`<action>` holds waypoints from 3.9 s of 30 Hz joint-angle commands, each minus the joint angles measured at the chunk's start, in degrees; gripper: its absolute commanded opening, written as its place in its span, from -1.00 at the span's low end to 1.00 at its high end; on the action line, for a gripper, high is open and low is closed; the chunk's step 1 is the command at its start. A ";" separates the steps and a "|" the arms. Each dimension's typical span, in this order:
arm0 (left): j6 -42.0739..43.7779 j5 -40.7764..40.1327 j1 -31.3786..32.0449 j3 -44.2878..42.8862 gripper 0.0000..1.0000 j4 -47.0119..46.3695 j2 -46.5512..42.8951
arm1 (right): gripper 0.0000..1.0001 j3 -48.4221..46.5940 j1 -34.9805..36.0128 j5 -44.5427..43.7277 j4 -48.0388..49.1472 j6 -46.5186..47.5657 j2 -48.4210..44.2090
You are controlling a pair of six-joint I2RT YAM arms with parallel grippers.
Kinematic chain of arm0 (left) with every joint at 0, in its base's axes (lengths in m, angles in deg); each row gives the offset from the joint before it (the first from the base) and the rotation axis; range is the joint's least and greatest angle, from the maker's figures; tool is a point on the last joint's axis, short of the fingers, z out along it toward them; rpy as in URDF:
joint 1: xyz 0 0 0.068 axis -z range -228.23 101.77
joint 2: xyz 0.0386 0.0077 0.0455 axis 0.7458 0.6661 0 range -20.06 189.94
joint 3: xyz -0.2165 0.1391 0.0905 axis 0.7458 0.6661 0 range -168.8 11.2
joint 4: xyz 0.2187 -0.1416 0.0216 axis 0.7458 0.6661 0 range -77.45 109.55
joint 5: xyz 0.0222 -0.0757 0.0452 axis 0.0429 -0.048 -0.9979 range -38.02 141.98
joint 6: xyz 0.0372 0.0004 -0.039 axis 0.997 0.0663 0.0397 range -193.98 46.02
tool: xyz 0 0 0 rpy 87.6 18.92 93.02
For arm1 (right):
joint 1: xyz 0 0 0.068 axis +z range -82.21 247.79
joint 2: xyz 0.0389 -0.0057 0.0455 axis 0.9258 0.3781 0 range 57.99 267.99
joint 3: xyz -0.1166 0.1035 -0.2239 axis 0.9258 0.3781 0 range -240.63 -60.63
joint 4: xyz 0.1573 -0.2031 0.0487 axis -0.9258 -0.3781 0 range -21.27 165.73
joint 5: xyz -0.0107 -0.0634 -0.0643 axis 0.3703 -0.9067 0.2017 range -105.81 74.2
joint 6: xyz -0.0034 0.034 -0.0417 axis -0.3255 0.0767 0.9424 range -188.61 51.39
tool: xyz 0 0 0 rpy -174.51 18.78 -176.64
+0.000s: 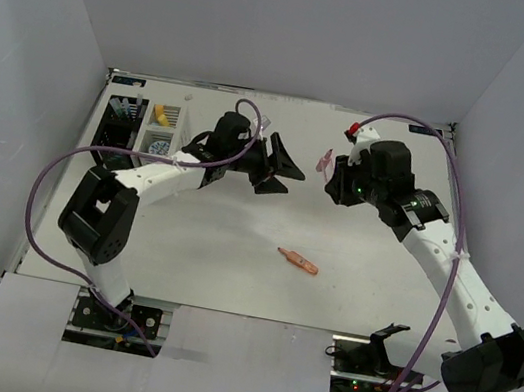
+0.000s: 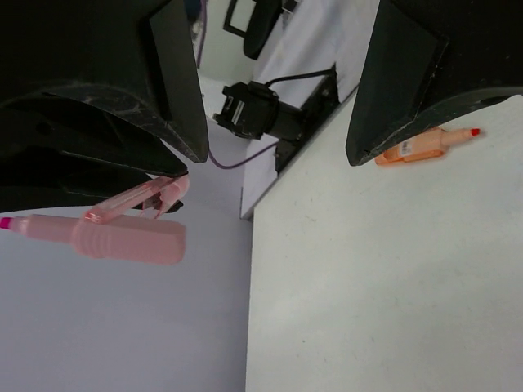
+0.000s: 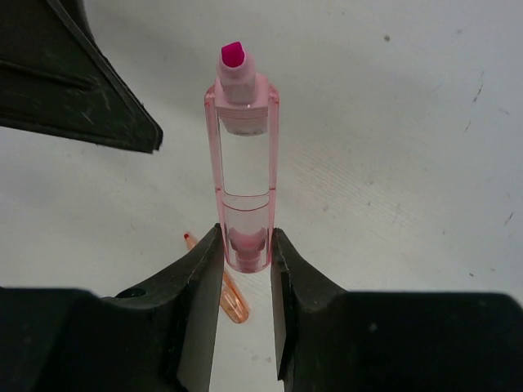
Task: Sort the stationery into containers
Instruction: Close the pen cap on the pen.
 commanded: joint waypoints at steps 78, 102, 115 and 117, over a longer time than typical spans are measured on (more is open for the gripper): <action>-13.52 4.15 -1.43 -3.32 0.45 -19.60 1.71 | -0.85 3.21 0.40 5.39 2.55 1.93 -3.53; 22.93 18.38 -4.33 -19.91 0.48 0.58 1.62 | -0.85 9.54 0.58 10.57 10.63 11.41 -9.15; 27.70 22.27 -4.24 -24.85 0.40 15.20 4.17 | -0.84 5.15 1.28 7.50 11.78 19.68 -7.66; 27.26 19.80 -3.98 -24.94 0.38 16.86 4.26 | -0.85 4.36 1.55 6.97 12.22 20.64 -7.14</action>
